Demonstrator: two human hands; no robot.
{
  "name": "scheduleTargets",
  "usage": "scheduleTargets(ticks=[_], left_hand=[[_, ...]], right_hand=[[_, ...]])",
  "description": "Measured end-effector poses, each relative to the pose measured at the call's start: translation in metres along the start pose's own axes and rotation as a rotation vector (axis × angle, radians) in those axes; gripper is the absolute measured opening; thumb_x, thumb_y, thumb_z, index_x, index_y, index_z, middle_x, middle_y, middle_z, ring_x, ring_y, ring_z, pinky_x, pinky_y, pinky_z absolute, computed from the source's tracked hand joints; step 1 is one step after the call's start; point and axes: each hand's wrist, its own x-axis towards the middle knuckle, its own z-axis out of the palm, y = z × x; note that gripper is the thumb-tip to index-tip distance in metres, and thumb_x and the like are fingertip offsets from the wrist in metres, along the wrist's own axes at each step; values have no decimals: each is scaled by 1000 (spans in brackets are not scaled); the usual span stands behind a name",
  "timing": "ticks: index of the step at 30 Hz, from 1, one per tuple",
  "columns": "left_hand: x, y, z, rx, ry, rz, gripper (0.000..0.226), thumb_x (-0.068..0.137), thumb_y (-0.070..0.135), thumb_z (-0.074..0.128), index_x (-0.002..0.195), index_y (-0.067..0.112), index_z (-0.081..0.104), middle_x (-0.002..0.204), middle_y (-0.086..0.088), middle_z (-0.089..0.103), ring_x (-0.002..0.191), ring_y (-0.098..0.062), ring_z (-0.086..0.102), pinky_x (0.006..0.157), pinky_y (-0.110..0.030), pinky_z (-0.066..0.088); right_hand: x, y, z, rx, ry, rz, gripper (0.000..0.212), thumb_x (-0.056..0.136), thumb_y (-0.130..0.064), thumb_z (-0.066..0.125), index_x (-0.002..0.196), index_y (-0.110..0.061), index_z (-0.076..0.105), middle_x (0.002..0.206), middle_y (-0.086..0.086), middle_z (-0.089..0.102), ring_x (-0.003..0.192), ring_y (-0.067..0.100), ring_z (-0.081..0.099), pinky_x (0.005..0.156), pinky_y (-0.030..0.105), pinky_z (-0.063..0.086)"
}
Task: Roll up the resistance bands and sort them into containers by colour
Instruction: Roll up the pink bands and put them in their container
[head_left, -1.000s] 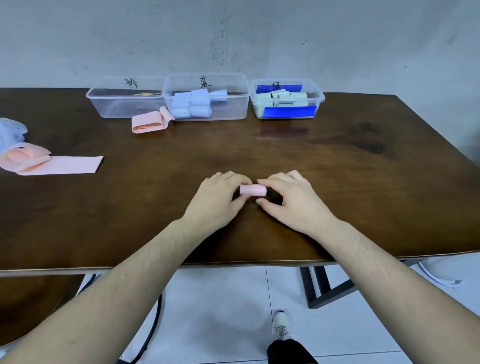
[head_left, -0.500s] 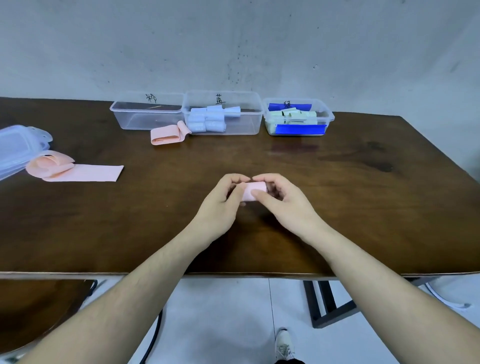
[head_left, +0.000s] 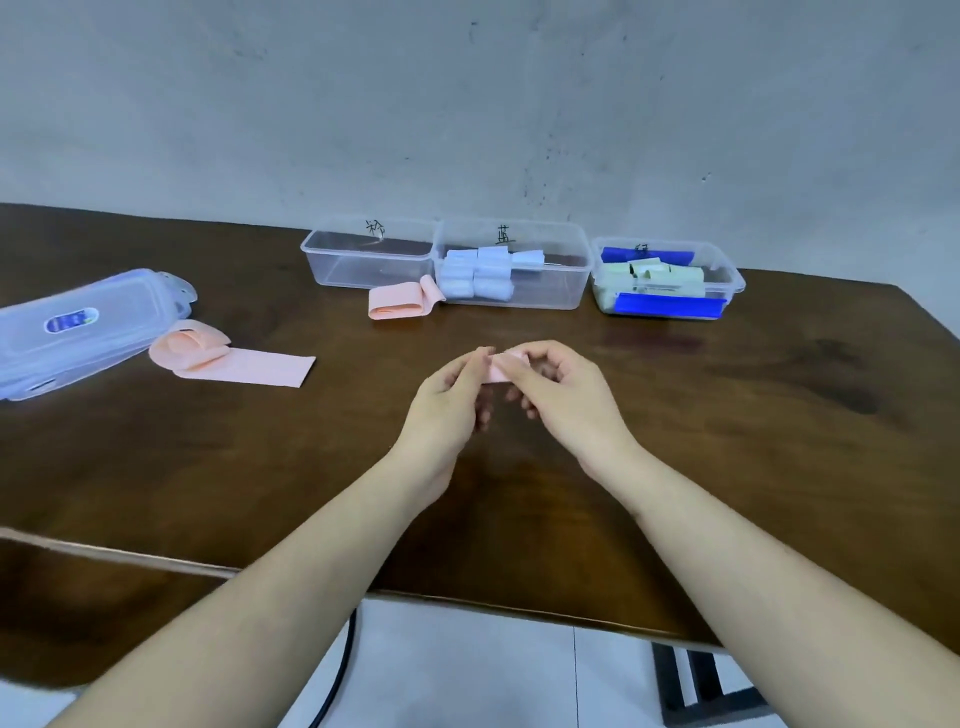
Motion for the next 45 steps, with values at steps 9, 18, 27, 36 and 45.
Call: scheduleTargets(ticks=[9,18,27,36,45], left_hand=[[54,33,-5,-489,3,-114,26,96,45,58,89,20,62,59,8,36,51,-7,21,49,-19,24],[102,39,-14,-592,96,-147,48,102,17,34,65,17,65,56,4,32,49,-9,19,49,-22,20],[172,56,-121,-115,233,-70,23,101,29,48,117,18,61,60,3,43,44,-9,27,41,-23,22],[268,79,-216,353,451,208,23,92,28,55,112,18,56,116,-4,56,85,-12,54,68,-23,46],[320,74,-241,378,227,-12,32,80,16,52,103,7,72,84,-6,65,72,-20,58,63,-31,45]], right_hand=[[72,-16,12,139,-203,-185,26,92,-11,71,103,-35,71,94,-3,72,82,-3,62,74,13,47],[137,-23,39,30,-319,-168,10,94,-33,68,97,-40,63,104,-14,70,94,-6,65,82,9,44],[212,-51,87,-53,-263,-136,5,92,-36,72,96,-36,70,91,-16,69,72,-1,63,74,30,59],[306,-58,145,-326,-270,26,27,90,-13,70,116,-21,72,103,-6,69,78,7,59,73,17,51],[353,-46,194,-362,-202,250,33,75,5,81,93,-14,62,92,10,67,76,19,67,73,25,61]])
